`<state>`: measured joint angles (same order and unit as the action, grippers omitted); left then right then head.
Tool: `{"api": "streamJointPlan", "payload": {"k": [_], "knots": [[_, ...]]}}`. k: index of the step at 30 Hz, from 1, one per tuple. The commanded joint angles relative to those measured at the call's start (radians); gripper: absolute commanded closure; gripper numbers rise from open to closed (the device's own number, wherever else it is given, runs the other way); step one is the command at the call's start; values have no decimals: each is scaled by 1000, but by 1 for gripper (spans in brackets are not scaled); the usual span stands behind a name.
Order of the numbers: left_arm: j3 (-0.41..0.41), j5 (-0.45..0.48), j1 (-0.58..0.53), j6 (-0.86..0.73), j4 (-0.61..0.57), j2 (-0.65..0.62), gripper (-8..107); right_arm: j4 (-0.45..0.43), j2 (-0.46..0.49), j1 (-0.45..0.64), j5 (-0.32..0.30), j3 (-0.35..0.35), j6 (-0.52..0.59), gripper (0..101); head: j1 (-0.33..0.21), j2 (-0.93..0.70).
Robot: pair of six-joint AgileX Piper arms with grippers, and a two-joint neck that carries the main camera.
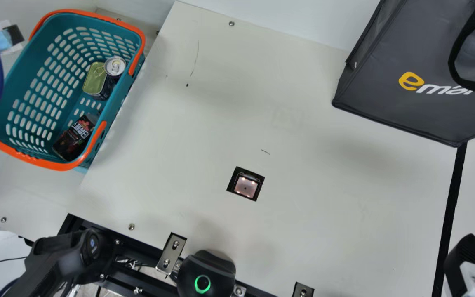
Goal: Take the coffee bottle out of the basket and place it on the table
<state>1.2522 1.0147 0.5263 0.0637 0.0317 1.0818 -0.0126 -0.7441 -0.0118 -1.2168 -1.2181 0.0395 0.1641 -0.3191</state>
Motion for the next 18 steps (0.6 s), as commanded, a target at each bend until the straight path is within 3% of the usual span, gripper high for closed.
{"api": "streamJointPlan", "payload": {"k": [1,18], "knots": [[9,1,10,-10,-8,15,9,0,0,0,0,0,0,10,-26,-2],[59,18,15,2,-15,121,9,0,0,0,0,0,0,10,-26,-2]]}}
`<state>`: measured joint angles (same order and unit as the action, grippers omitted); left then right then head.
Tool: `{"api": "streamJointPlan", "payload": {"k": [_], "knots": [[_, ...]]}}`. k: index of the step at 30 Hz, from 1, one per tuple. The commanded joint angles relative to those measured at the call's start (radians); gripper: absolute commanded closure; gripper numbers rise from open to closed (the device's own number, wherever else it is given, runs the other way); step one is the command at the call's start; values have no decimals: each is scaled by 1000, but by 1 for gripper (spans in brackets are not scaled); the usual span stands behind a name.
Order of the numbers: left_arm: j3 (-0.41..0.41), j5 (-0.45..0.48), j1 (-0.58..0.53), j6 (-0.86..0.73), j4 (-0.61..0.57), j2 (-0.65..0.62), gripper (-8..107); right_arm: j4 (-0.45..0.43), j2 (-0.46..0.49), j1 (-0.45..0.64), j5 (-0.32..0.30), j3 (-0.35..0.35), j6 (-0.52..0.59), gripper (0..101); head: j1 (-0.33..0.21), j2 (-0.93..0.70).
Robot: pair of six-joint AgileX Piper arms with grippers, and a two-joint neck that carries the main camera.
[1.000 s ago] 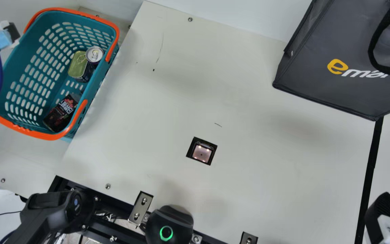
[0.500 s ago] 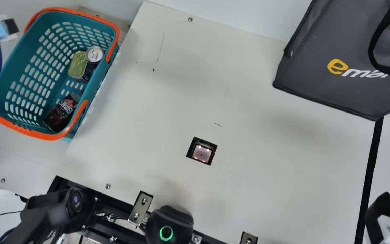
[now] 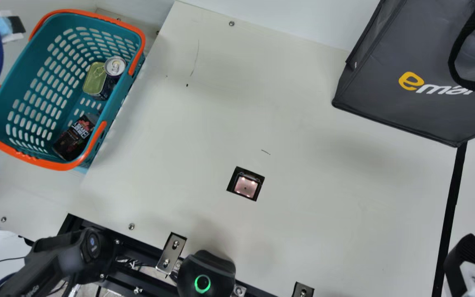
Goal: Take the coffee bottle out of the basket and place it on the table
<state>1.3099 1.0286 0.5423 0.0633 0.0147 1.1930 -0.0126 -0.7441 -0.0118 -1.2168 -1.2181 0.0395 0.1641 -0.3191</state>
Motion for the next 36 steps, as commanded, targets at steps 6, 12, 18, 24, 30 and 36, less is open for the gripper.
{"api": "streamJointPlan", "payload": {"k": [6,12,18,24,30,36], "knots": [[3,8,-11,23,13,59,9,0,0,0,0,0,0,10,-26,-2],[-2,5,-15,40,19,98,9,0,0,0,0,0,0,10,-26,-2],[-11,-7,-11,45,19,135,9,0,0,0,0,0,0,10,-26,-2],[-19,-21,-2,37,12,173,9,0,0,0,0,0,0,10,-26,-2],[-30,-38,11,19,-1,210,9,0,0,0,0,0,0,10,-26,-2],[-45,-59,26,-4,-11,244,9,0,0,0,0,0,0,10,-26,-2]]}}
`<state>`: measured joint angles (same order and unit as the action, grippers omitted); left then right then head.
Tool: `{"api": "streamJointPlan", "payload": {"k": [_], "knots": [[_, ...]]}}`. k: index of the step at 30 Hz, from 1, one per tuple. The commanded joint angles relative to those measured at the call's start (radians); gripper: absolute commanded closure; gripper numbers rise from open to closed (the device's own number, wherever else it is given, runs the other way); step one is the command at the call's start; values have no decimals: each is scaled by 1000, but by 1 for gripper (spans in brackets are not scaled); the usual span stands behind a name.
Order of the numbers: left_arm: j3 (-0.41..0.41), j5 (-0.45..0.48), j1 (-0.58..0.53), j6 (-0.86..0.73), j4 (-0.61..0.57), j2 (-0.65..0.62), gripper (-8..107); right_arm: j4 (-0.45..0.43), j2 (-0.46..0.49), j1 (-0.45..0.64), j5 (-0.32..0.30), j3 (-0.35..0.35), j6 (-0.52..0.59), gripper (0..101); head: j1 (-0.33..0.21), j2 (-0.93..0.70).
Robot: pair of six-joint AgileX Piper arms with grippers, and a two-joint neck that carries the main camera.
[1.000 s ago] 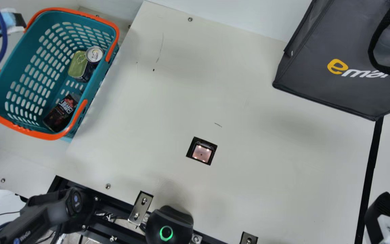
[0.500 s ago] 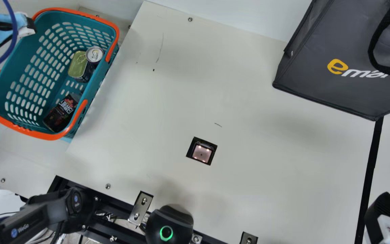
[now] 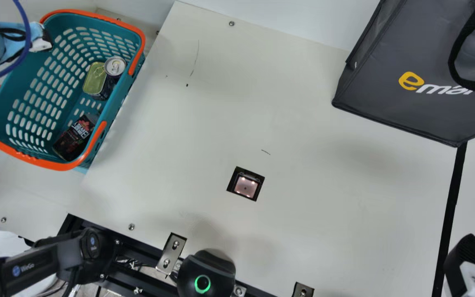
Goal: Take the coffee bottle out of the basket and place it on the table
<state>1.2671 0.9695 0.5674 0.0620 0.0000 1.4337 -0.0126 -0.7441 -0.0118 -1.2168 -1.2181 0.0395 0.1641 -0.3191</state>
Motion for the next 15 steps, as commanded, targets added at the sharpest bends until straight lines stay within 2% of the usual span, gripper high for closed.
{"api": "streamJointPlan", "payload": {"k": [1,15], "knots": [[-6,-5,4,-8,2,9,9,0,0,0,0,0,0,10,-26,-2],[-49,-73,25,-66,-12,87,9,0,0,0,0,0,0,10,-26,-2]]}}
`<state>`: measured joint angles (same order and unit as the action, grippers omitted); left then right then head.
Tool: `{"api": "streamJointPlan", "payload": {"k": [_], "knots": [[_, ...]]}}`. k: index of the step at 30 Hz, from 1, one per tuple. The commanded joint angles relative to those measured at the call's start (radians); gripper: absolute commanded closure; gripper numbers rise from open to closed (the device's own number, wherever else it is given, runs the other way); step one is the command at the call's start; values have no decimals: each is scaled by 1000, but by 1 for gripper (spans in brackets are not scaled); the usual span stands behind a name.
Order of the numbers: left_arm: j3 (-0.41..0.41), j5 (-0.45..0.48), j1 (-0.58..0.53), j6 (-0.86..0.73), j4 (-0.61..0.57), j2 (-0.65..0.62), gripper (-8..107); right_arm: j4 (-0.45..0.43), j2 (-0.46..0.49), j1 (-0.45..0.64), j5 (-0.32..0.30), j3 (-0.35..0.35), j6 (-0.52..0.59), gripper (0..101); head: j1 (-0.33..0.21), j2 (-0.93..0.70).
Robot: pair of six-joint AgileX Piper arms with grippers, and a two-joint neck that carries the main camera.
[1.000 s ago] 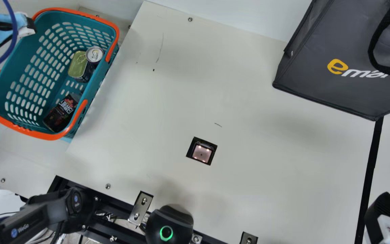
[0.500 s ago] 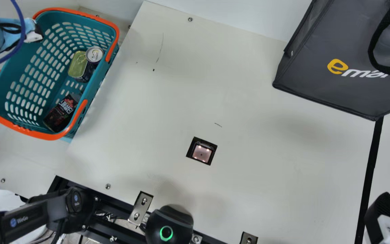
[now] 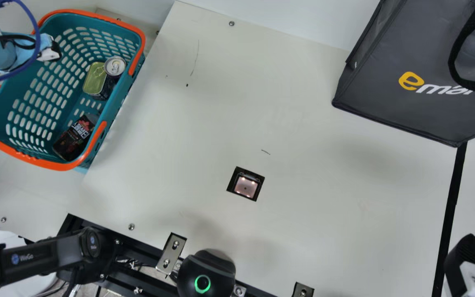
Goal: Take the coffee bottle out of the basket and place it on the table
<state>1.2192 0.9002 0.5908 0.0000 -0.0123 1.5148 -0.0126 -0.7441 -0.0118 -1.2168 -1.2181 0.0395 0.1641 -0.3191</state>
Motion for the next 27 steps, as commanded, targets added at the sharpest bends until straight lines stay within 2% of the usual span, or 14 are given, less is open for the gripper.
{"api": "streamJointPlan", "payload": {"k": [1,27], "knots": [[-6,-10,2,-9,-1,11,9,0,0,0,0,0,0,10,-26,-2],[-82,-180,29,-174,-14,158,9,0,0,0,0,0,0,10,-26,-2]]}}
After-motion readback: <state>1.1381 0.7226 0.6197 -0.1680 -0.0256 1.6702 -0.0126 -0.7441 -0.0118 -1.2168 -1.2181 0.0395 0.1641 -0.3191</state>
